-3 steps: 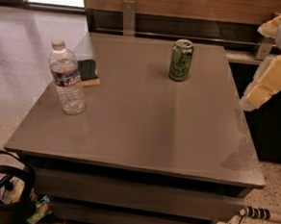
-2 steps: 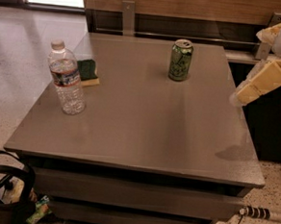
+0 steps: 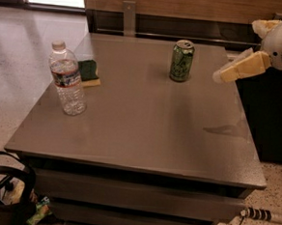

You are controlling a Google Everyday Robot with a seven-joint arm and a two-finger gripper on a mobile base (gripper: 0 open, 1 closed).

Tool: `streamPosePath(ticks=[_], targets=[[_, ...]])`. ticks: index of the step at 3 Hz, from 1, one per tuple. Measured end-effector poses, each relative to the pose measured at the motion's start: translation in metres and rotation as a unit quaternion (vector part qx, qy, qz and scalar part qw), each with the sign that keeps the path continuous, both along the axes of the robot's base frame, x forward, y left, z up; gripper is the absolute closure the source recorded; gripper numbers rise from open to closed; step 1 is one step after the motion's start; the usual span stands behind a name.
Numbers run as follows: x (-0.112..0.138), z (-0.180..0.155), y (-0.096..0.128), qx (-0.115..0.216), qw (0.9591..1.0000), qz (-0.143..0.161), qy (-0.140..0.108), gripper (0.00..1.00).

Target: Pick green can

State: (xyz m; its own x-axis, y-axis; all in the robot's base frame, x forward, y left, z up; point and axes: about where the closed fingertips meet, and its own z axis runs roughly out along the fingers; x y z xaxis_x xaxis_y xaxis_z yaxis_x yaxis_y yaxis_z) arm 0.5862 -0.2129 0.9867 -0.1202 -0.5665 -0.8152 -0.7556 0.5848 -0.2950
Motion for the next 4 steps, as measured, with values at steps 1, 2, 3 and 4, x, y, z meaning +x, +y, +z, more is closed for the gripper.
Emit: streamPosePath(ticks=[1,2,3,4], targets=[[0.027,0.0,-0.001,0.031,0.9993,-0.003,-0.02,0.0],[0.029,-0.001,0.0,0.035,0.9992,-0.002,-0.02,0.0],[0.036,-0.006,0.004,0.05,0.9985,0.0,-0.021,0.0],[0.062,-0.013,0.018,0.087,0.9957,0.012,-0.029,0.0]])
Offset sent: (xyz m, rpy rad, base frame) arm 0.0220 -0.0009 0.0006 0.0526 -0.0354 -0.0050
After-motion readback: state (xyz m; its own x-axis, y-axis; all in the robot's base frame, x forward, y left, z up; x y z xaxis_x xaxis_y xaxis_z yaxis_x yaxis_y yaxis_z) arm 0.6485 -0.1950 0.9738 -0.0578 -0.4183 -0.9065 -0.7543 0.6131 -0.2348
